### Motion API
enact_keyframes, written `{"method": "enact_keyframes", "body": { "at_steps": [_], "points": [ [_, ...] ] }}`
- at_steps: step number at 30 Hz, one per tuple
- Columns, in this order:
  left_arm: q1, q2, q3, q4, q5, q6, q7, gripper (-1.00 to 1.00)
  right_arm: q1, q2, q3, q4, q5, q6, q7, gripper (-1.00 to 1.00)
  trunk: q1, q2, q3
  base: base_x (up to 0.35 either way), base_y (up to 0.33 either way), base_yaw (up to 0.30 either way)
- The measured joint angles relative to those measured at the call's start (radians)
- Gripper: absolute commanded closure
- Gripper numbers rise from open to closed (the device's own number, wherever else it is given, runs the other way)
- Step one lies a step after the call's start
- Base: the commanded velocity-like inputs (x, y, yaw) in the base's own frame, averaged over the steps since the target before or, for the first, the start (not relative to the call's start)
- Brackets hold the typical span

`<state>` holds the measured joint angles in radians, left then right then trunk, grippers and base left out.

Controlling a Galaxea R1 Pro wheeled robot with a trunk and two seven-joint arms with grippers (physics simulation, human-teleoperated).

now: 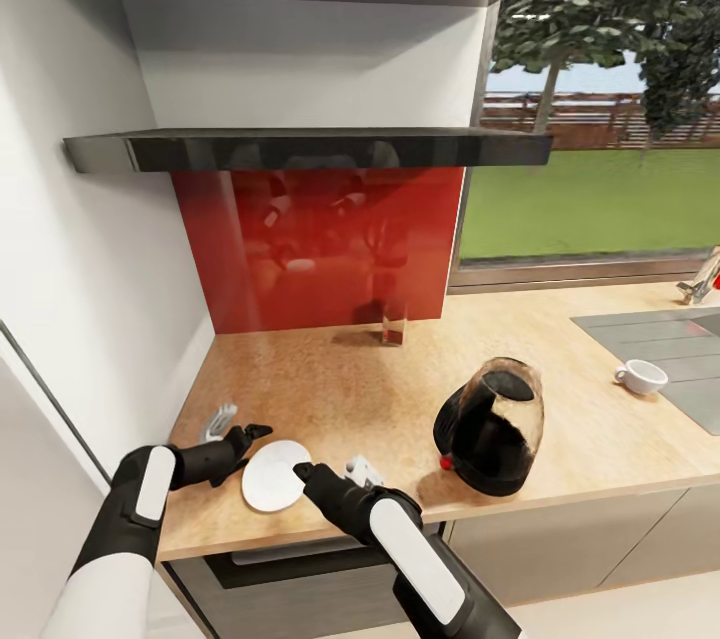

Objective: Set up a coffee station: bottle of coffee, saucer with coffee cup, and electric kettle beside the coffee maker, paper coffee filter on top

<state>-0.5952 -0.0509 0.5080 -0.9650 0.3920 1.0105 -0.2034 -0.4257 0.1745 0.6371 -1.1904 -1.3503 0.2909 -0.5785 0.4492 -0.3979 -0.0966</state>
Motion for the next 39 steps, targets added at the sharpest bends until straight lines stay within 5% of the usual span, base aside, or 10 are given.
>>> {"method": "enact_keyframes", "body": {
  "at_steps": [13,39],
  "points": [
    [0.007,-0.018,-0.032,0.0,-0.002,0.0,0.001,-1.0,0.0,0.0,-0.001,0.042,0.0,0.0,0.001,-1.0,0.0,0.0,0.0,0.0,0.0,0.0],
    [0.007,-0.044,-0.04,0.0,0.009,0.002,-0.001,-1.0,0.0,0.0,-0.001,0.066,0.007,-0.003,0.002,-1.0,0.0,0.0,0.0,0.0,0.0,0.0]
  ]
}}
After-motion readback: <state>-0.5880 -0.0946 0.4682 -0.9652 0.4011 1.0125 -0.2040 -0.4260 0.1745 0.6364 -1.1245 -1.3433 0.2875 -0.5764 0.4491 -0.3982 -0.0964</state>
